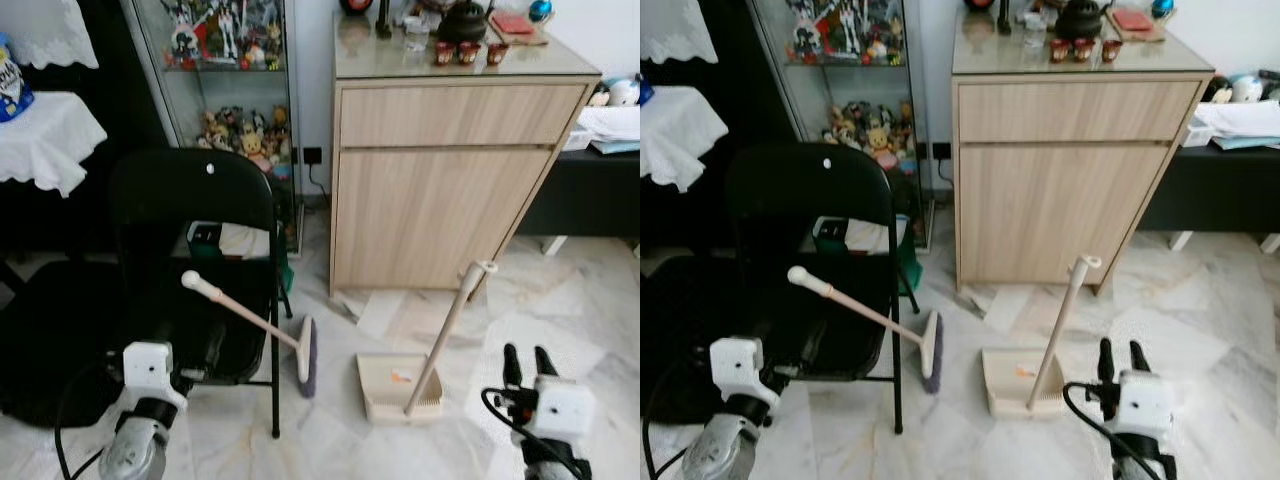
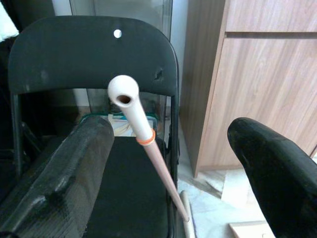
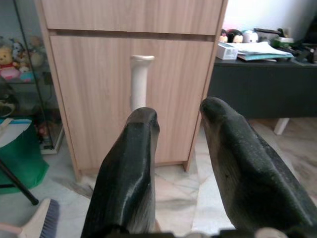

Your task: Sweep floor

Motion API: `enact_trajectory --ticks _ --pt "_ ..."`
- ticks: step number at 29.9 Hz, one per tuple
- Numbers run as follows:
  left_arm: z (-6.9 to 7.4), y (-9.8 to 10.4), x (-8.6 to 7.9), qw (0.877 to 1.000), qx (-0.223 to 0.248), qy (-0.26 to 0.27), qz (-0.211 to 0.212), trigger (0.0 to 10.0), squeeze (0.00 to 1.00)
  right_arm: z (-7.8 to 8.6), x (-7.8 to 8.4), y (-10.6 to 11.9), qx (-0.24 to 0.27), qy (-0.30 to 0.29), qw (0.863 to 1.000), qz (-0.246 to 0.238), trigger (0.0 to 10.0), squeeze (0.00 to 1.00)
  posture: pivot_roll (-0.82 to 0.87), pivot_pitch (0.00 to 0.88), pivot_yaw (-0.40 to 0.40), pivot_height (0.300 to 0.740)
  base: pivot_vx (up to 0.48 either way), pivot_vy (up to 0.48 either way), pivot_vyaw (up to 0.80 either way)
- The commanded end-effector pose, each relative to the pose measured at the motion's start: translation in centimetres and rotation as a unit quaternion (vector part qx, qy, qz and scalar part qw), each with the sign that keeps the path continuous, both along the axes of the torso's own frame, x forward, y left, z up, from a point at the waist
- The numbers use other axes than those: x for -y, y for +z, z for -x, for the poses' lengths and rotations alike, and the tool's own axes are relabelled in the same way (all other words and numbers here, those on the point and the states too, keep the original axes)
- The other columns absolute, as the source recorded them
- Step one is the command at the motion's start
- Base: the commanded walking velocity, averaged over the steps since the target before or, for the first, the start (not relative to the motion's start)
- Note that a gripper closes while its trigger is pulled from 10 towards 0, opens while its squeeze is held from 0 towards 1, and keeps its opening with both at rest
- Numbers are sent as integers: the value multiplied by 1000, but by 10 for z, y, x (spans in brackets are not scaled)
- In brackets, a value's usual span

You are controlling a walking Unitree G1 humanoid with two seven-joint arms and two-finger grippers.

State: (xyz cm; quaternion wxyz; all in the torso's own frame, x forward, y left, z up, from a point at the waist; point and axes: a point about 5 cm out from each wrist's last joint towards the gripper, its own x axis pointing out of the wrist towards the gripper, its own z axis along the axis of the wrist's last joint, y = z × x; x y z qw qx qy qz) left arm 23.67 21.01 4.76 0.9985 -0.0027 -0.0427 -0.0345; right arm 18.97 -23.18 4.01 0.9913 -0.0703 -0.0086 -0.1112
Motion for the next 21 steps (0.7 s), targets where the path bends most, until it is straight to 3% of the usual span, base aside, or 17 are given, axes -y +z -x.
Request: enact_trajectory --ticks 1,14,21 --pt "1 -3 4 1000 -10 0 -1 10000 0 2 -4 -4 -8 -7 1000 -9 10000 0 -108 0 16 740 0 0 0" --pt "0 -4 5 999 -36 25 13 10000 0 4 -15 -4 -38 -3 999 -28 10000 0 -104 0 18 740 0 0 0" --pt "-2 -3 11 999 -42 18 17 10000 0 3 -17 -2 -39 -4 999 -32 10000 0 -110 0 23 740 0 367 0"
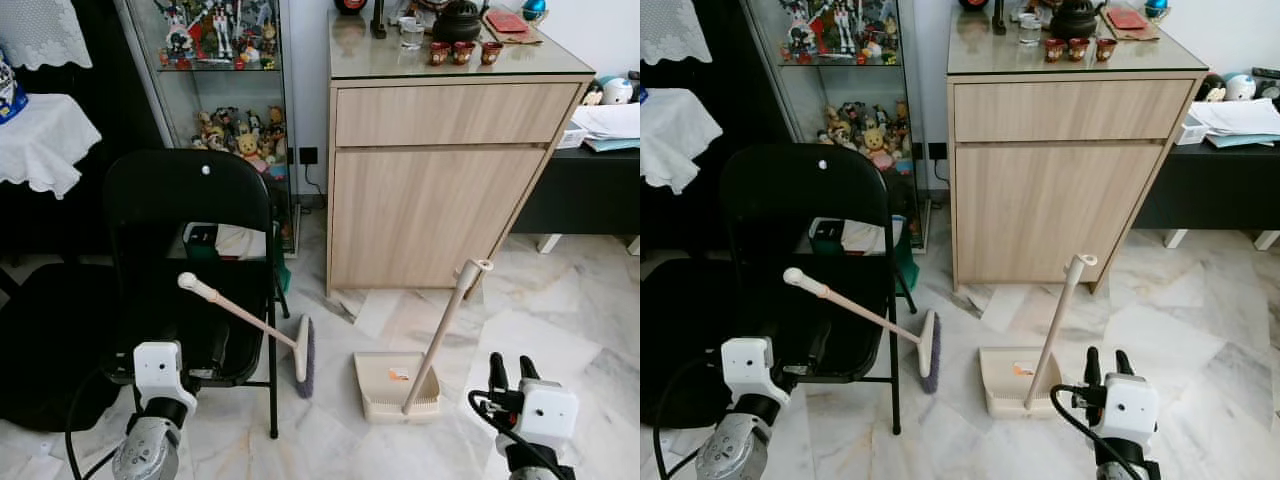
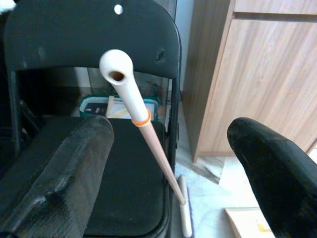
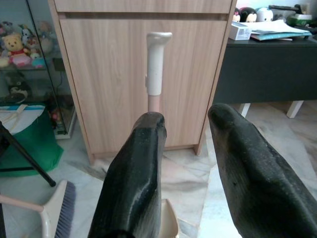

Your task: Sweep floor

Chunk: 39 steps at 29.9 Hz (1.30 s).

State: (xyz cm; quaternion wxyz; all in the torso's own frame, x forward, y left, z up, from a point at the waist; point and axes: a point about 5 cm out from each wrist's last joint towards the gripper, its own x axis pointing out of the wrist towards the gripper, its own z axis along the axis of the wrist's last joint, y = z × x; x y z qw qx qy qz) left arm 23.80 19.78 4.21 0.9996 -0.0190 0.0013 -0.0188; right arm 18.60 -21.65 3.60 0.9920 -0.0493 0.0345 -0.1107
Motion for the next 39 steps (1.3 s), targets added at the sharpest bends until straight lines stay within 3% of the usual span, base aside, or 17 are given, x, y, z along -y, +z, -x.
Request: enact_trajectory --ticks 1,10,39 --pt "-1 3 -1 1000 2 2 2 10000 0 -1 -2 2 1 -1 1000 -6 10000 0 -110 0 23 740 0 480 0" --pt "-2 4 0 1000 3 -5 -1 10000 0 -5 -4 4 2 3 1000 -6 10000 0 -106 0 23 740 0 413 0" --pt "-6 10 11 999 5 -32 2 10000 0 -12 -6 6 1 5 1000 -7 10000 0 -102 0 21 740 8 0 0"
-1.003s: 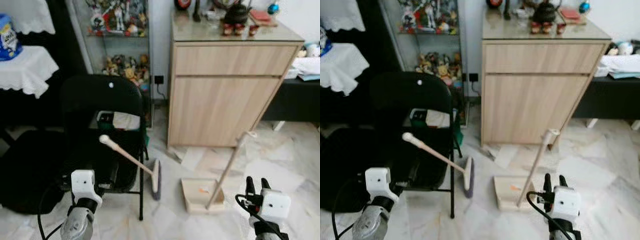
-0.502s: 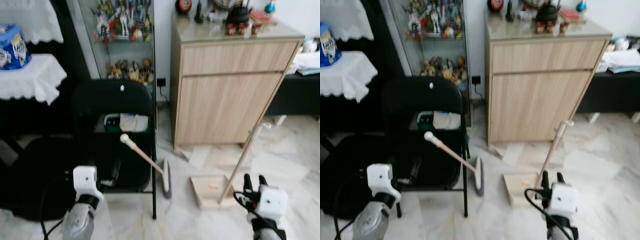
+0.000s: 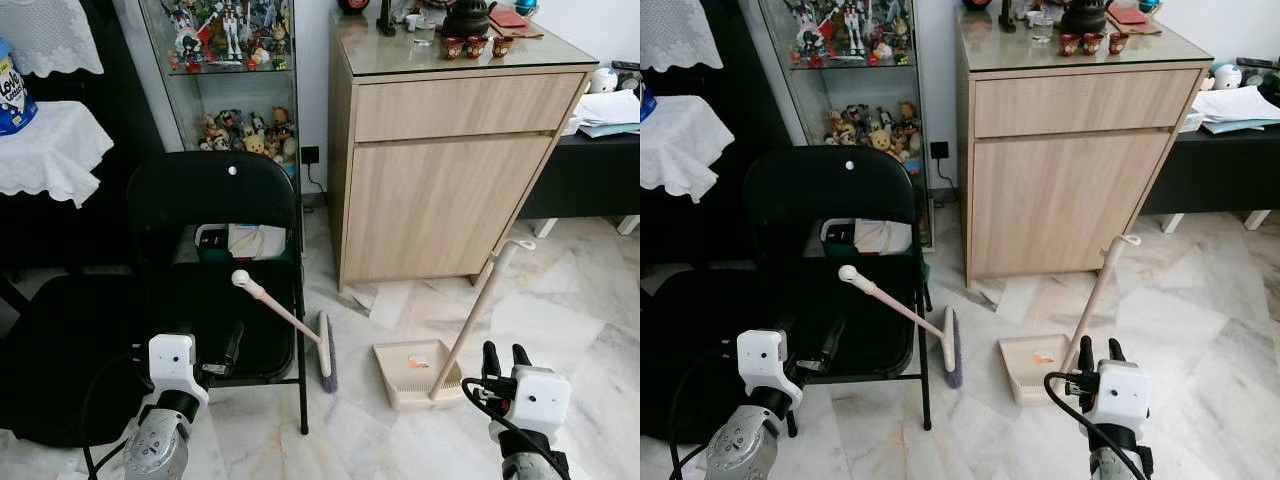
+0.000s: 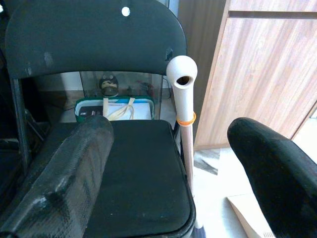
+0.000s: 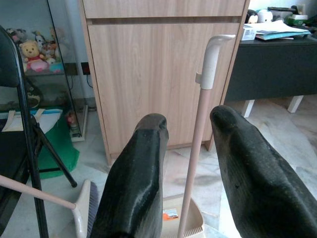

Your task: Sweep floor

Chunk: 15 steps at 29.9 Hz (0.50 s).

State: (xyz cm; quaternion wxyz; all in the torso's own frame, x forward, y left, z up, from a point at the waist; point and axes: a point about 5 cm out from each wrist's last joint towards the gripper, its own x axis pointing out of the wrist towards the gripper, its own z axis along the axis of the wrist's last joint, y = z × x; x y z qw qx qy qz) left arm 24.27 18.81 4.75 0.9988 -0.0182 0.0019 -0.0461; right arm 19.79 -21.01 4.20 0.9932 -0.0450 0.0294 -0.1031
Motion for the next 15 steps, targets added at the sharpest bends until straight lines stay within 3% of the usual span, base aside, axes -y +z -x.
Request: enact_trajectory --ticks 1,10,15 --pt "-2 4 1 1000 5 -3 4 10000 0 -1 1 0 -5 -2 1000 -3 10000 0 -101 0 20 740 244 0 0" --pt "-4 9 -2 1000 18 15 20 10000 0 -1 2 0 -5 -2 1000 -2 10000 0 -105 0 17 740 289 0 0" --pt "-17 32 0 997 61 22 40 10000 0 -2 4 1 -3 -2 1000 0 10000 0 -101 0 13 740 371 0 0"
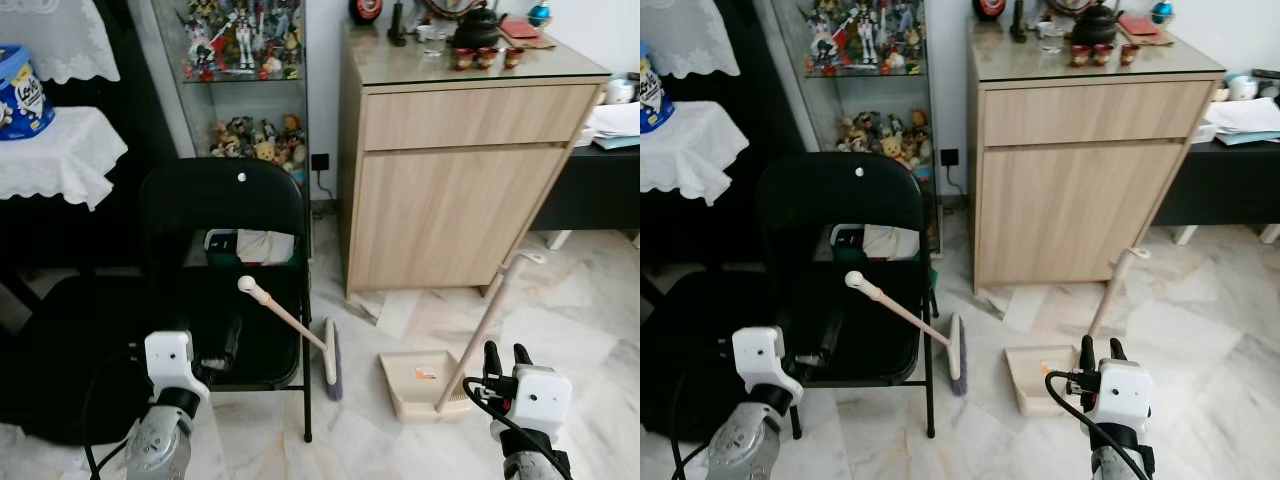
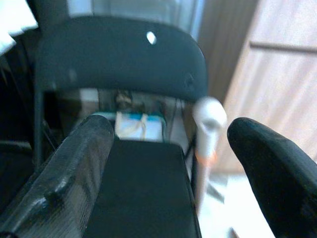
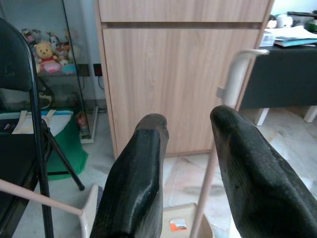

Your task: Sweep floor

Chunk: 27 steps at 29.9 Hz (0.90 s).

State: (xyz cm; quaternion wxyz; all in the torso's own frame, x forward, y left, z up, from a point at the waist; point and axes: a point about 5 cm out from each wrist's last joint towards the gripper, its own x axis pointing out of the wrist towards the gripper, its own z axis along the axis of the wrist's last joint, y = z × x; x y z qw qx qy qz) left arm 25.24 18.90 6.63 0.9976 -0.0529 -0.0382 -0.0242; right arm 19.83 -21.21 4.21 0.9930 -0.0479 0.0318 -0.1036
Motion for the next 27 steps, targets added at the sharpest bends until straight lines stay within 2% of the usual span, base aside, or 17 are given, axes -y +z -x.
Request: enact_trajectory --ticks 1,15,21,27 --pt "-8 14 1 1000 25 -2 2 10000 0 -1 2 0 -1 -2 1000 -2 10000 0 -101 0 13 740 371 0 0" --pt "-7 16 -4 1000 26 12 5 10000 0 -2 0 0 -3 0 1000 -4 10000 0 -98 0 10 740 367 0 0" --pt "-8 18 -6 999 27 21 6 10000 0 -2 0 -1 -4 1 1000 -5 10000 0 -100 0 13 740 0 0 0" --pt "1 18 -15 999 16 45 24 10000 0 -1 1 -2 -7 0 1000 -5 10000 0 -99 0 13 740 0 0 0"
